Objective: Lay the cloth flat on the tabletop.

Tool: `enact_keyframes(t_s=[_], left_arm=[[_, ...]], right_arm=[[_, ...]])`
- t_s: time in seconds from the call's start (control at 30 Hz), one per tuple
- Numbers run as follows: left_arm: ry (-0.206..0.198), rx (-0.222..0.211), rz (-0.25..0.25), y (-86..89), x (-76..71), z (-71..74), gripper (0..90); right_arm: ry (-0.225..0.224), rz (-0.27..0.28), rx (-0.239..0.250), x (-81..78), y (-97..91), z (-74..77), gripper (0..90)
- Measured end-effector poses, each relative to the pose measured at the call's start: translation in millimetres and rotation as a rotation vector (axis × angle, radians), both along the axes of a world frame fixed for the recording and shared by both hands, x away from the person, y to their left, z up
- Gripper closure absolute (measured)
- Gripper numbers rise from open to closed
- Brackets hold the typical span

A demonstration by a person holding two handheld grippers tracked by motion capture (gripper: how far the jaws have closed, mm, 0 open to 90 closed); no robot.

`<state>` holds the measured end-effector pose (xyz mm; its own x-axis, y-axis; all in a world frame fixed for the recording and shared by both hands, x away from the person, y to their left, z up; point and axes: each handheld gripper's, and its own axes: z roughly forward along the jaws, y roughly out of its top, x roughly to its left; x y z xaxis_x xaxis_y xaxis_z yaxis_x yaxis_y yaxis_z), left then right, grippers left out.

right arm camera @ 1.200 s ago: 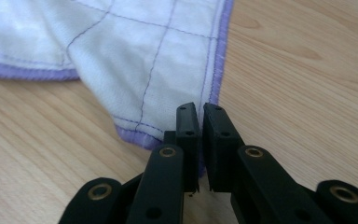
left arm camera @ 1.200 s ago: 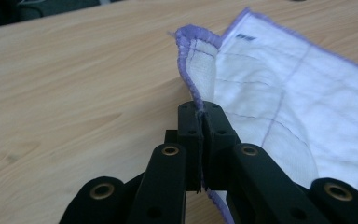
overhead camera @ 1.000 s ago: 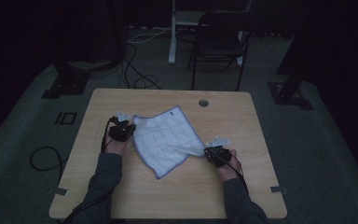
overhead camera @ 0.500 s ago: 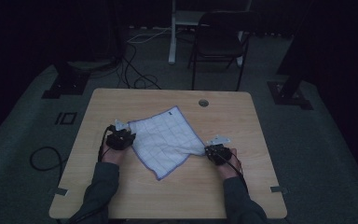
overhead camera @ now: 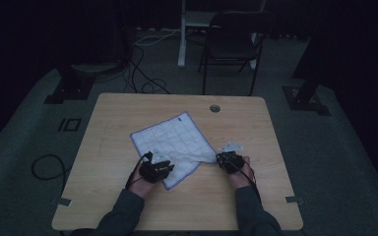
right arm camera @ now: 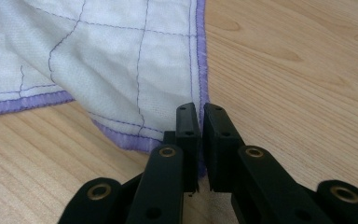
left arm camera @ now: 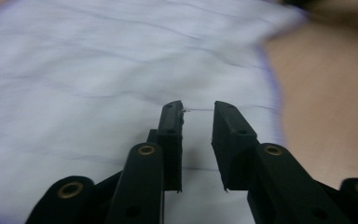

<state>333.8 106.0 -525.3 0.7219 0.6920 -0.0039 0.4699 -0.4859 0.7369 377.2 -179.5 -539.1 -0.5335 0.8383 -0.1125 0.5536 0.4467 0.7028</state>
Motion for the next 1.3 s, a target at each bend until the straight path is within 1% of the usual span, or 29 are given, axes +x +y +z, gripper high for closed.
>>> enact_keyframes(t_s=[0.1, 0.23, 0.37, 0.47, 0.57, 0.73, 0.87, 1.0, 1.07, 1.1, 1.17, 1.2, 1.23, 1.3], left_arm=[[0.016, 0.017, -0.02, -8.8, -2.4, -6.5, 76.8], [0.032, 0.034, -0.012, -8.3, -4.8, -12.4, 80.7], [0.026, 0.034, -0.026, -4.9, -10.3, -13.1, 82.0], [0.031, 0.012, -0.021, -0.2, -14.3, -14.3, 82.3], [0.035, 0.015, -0.021, 4.7, -17.3, -14.0, 82.3], [0.039, 0.008, -0.011, 13.3, -21.6, -14.3, 82.1], [0.039, 0.007, 0.006, 20.7, -26.5, -14.0, 81.8], [0.046, 0.004, 0.025, 29.5, -29.6, -13.7, 81.4], [0.048, 0.005, 0.037, 33.9, -30.5, -13.5, 80.4], [0.05, 0.003, 0.042, 36.3, -31.0, -13.6, 80.0], [0.051, -0.002, 0.055, 40.9, -31.9, -13.8, 79.8], [0.053, -0.007, 0.062, 43.4, -32.4, -14.0, 79.6], [0.055, -0.017, 0.066, 46.1, -32.5, -14.4, 79.6], [0.063, -0.031, 0.077, 50.9, -33.1, -14.9, 79.5]], right_arm=[[0.001, -0.001, 0.003, 0.2, -0.2, -0.1, 85.7], [-0.001, -0.001, 0.003, 0.6, -0.9, -0.2, 85.6], [0.0, -0.01, 0.005, 0.6, -1.6, -0.2, 85.2], [-0.004, -0.014, -0.01, -0.4, -1.6, 0.0, 85.4], [-0.006, -0.013, -0.024, -2.0, -1.9, 0.3, 85.4], [-0.007, -0.013, -0.021, -6.6, -4.8, 0.1, 85.5], [-0.006, -0.015, -0.02, -19.1, -6.5, 0.0, 85.6], [-0.012, -0.002, -0.042, -34.8, -4.1, 0.1, 85.7], [-0.016, 0.007, -0.062, -41.7, -2.2, 0.4, 85.8], [-0.016, 0.01, -0.063, -44.6, -1.4, 0.4, 85.8], [-0.004, 0.017, -0.049, -48.9, -0.4, 0.8, 85.6], [0.007, 0.021, -0.03, -49.3, 0.1, 1.2, 84.2], [0.01, 0.031, -0.016, -47.9, 0.3, 1.2, 82.0], [-0.005, 0.038, 0.003, -42.7, 2.8, 0.8, 78.1]])
